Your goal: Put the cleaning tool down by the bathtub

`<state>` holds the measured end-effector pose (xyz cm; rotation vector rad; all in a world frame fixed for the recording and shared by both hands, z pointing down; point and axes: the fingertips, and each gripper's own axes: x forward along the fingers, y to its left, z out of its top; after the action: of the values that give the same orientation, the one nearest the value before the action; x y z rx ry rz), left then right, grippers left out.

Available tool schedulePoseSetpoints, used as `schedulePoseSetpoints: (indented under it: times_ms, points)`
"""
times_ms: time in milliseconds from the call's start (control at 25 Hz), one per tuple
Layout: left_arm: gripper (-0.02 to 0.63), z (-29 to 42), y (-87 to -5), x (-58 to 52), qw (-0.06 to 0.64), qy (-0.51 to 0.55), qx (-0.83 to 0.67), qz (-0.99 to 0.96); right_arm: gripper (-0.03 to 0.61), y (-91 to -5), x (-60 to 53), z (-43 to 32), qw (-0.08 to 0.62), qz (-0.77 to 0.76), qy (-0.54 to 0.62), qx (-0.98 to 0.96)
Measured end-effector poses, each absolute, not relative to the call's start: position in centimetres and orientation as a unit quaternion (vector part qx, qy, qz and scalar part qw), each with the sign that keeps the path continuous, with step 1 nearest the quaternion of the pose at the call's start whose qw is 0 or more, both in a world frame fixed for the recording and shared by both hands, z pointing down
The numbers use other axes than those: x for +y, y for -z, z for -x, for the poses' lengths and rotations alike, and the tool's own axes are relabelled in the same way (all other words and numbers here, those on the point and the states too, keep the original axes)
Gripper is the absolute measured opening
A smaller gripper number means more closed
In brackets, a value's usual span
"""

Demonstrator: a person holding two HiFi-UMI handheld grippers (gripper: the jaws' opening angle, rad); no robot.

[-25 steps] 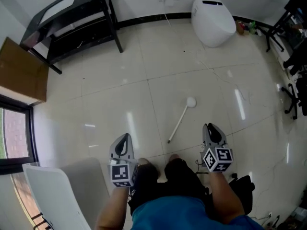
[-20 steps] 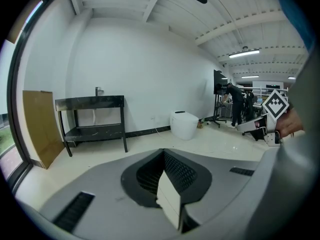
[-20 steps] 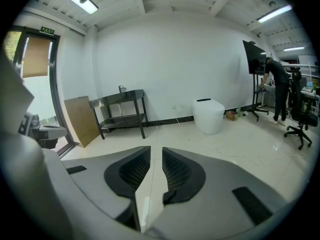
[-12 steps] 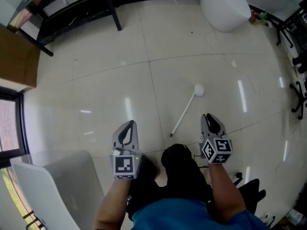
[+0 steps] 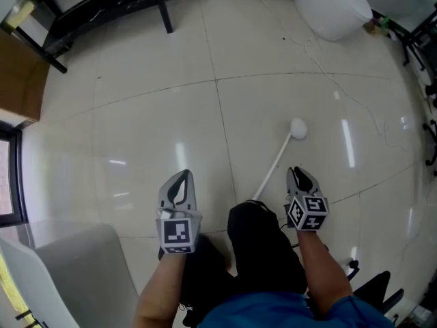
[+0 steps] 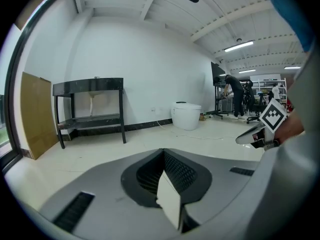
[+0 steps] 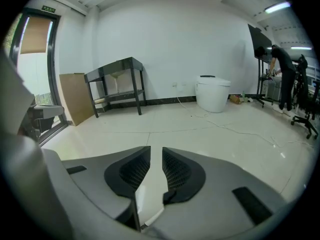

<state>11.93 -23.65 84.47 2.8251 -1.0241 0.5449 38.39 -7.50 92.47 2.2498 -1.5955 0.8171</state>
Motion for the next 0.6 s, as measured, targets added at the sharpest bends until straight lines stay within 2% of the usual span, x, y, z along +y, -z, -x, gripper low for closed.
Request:
schedulePoseSetpoints:
  times_ms: [240, 440, 600]
  points:
    - [-0.003, -14.6, -87.1, -24.9, 0.027, -0.142, -0.339, -0.93, 0.103, -98.8, -8.1, -38.6, 0.134, -0.776, -0.274, -0.552]
    - [-0.003, -15.3, -90.0, -25.3, 0.007, -0.162, -0.34, -0.926, 0.13, -104.5, -8.8, -39.5, 0.13, -0.782, -0.293, -0.534]
    - [-0.003, -15.7, -92.3, -25.6, 0.011, -0.185, -0.318, -0.93, 0.13, -109.5, -8.4, -40.5, 0.165, -0.784, -0.31, -0.511]
